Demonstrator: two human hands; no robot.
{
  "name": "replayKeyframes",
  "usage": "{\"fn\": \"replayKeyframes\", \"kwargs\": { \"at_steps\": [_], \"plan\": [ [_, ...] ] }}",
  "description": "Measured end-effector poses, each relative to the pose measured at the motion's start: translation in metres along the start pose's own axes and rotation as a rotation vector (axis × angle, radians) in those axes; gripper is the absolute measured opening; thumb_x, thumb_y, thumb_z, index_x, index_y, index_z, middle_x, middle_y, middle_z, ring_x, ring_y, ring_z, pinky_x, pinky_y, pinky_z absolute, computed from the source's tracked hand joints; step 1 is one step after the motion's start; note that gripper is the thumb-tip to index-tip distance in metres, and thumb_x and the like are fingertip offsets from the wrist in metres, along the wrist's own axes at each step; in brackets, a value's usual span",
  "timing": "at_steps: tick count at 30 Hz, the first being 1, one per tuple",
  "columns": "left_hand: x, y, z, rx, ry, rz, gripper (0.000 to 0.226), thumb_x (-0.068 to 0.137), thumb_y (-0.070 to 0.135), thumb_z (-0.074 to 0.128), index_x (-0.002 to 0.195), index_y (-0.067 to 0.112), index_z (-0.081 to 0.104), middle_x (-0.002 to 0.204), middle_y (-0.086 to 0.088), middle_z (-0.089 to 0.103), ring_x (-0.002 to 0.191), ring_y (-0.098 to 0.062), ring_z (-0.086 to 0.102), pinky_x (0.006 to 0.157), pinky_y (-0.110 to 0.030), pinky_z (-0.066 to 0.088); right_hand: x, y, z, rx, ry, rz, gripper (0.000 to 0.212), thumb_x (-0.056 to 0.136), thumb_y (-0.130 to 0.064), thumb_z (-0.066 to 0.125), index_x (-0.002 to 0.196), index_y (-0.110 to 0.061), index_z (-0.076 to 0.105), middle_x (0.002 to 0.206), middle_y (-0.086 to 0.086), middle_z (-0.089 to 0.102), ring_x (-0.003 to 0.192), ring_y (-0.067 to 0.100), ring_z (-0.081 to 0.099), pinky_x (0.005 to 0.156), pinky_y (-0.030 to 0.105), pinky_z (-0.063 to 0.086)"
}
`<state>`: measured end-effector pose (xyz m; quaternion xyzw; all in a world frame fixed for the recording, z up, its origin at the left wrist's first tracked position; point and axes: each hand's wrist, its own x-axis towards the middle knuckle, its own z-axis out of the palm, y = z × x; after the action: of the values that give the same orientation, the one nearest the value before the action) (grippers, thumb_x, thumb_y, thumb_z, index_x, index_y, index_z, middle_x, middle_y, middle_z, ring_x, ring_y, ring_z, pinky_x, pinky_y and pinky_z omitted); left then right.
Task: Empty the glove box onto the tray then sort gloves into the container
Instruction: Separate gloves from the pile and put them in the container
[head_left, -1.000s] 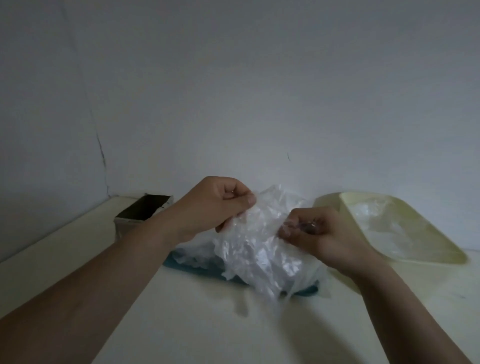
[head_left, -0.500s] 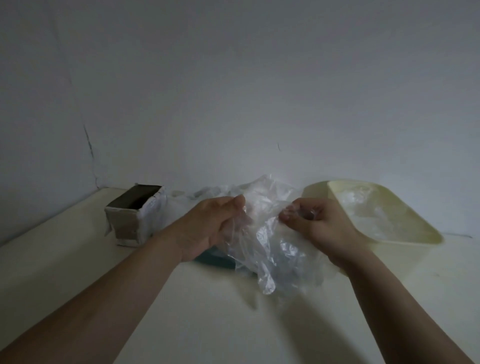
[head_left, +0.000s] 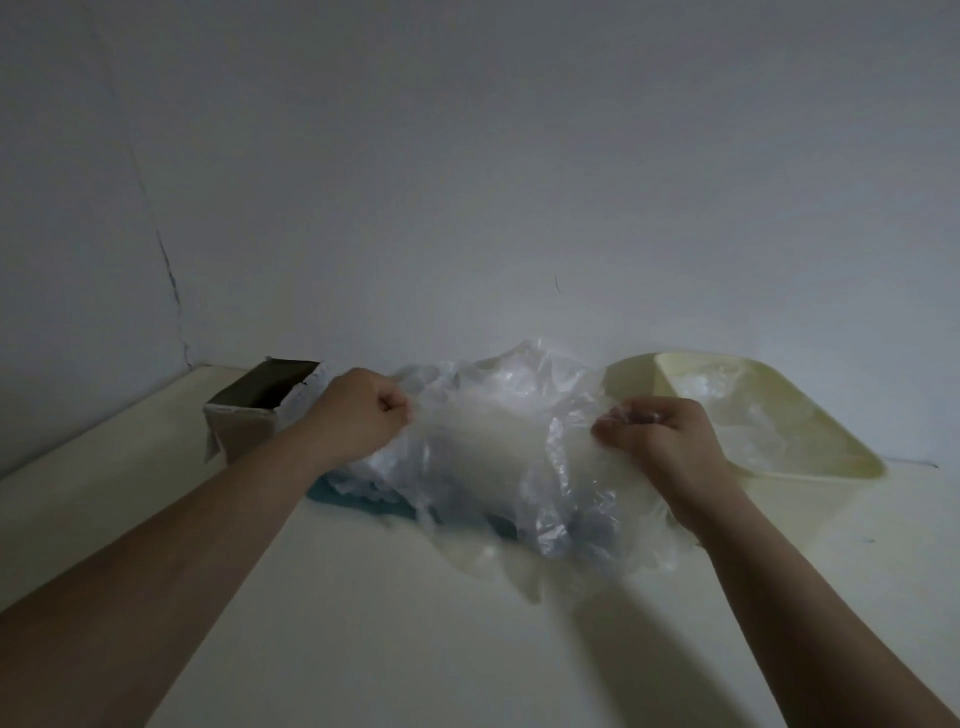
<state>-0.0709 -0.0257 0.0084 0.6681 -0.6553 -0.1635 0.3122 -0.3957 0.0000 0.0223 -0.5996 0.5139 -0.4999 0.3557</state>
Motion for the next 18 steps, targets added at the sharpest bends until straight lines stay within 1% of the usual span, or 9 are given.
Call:
{"fn": "replayKeyframes", "kwargs": {
  "at_steps": [2,3,5,7,8,11,14,17,18],
  "plan": [
    [0.001,-0.005,-0.006,0.288,0.048,-0.018,0.019,0.097,0.028,0.063,0.107,0.015,0.073,0.111,-0.006,0.073,0.1,-0.03,0.068,0.082,-0.035,0.053,0.0,-0.003,0.002,0.047,-0.025,-0.014,0.023,0.083,-0.005,0.078,0.062,-0.013,0.074,0.051,-0.007,0.058,0.048,0.009,0.053,0.058,0.025,0.041],
    [0.0,-0.002,-0.007,0.34,0.067,-0.014,0.031,0.098,0.031,0.062,0.126,0.018,0.067,0.13,-0.004,0.065,0.117,-0.029,0.062,0.096,-0.038,0.051,0.001,-0.005,0.003,0.091,-0.019,-0.019,0.021,0.083,-0.002,0.077,0.064,-0.011,0.075,0.05,-0.006,0.058,0.045,0.006,0.052,0.053,0.021,0.04],
    [-0.005,0.013,-0.006,0.249,0.193,0.088,0.046,0.099,0.033,0.063,0.143,0.019,0.056,0.147,-0.001,0.052,0.132,-0.026,0.051,0.11,-0.04,0.043,0.002,-0.009,0.004,0.211,0.022,-0.012,0.008,0.081,0.003,0.076,0.075,-0.002,0.078,0.054,-0.001,0.062,0.045,0.005,0.054,0.047,0.018,0.041],
    [-0.012,0.034,0.002,0.036,0.29,0.193,0.042,0.096,0.041,0.069,0.133,0.021,0.063,0.135,0.005,0.06,0.122,-0.016,0.058,0.105,-0.034,0.047,0.003,-0.012,0.004,0.324,0.058,-0.008,0.005,0.079,0.005,0.074,0.08,0.002,0.078,0.066,0.006,0.069,0.056,0.012,0.062,0.055,0.021,0.044],
    [-0.014,0.042,0.008,-0.11,0.248,0.175,0.043,0.092,0.047,0.074,0.127,0.023,0.066,0.125,0.009,0.065,0.113,-0.01,0.063,0.1,-0.031,0.051,0.004,-0.013,0.004,0.374,0.063,-0.004,0.007,0.079,0.006,0.073,0.079,0.001,0.079,0.071,0.009,0.07,0.063,0.016,0.064,0.06,0.024,0.045],
    [-0.022,0.068,0.025,-0.601,-0.18,-0.07,0.067,0.068,0.074,0.082,0.112,0.024,0.072,0.108,0.006,0.074,0.095,-0.008,0.072,0.088,-0.029,0.059,0.005,-0.018,0.005,0.507,0.03,0.034,0.007,0.08,0.006,0.07,0.078,0.003,0.076,0.078,0.015,0.068,0.073,0.025,0.065,0.077,0.035,0.048],
    [-0.027,0.08,0.043,-0.994,-0.501,-0.172,0.036,0.083,0.048,0.081,0.088,0.015,0.068,0.08,0.003,0.071,0.068,-0.009,0.068,0.067,-0.024,0.057,0.005,-0.024,0.002,0.521,-0.083,0.059,0.004,0.076,-0.005,0.072,0.077,-0.003,0.075,0.077,0.011,0.067,0.079,0.029,0.062,0.083,0.044,0.043],
    [-0.024,0.087,0.058,-1.216,-0.578,-0.187,0.037,0.083,0.027,0.086,0.112,0.006,0.073,0.105,-0.009,0.07,0.096,-0.025,0.069,0.094,-0.04,0.059,0.008,-0.026,-0.013,0.338,-0.064,0.025,0.01,0.081,-0.009,0.074,0.072,-0.01,0.078,0.073,0.007,0.069,0.075,0.028,0.057,0.074,0.04,0.04],
    [-0.022,0.09,0.059,-1.265,-0.539,-0.173,0.029,0.084,0.019,0.083,0.109,0.007,0.076,0.101,-0.01,0.068,0.091,-0.024,0.069,0.088,-0.039,0.061,0.01,-0.029,-0.019,0.275,-0.059,0.008,0.011,0.084,-0.01,0.074,0.074,-0.01,0.079,0.073,0.008,0.07,0.073,0.027,0.055,0.07,0.038,0.039]
  ]
}}
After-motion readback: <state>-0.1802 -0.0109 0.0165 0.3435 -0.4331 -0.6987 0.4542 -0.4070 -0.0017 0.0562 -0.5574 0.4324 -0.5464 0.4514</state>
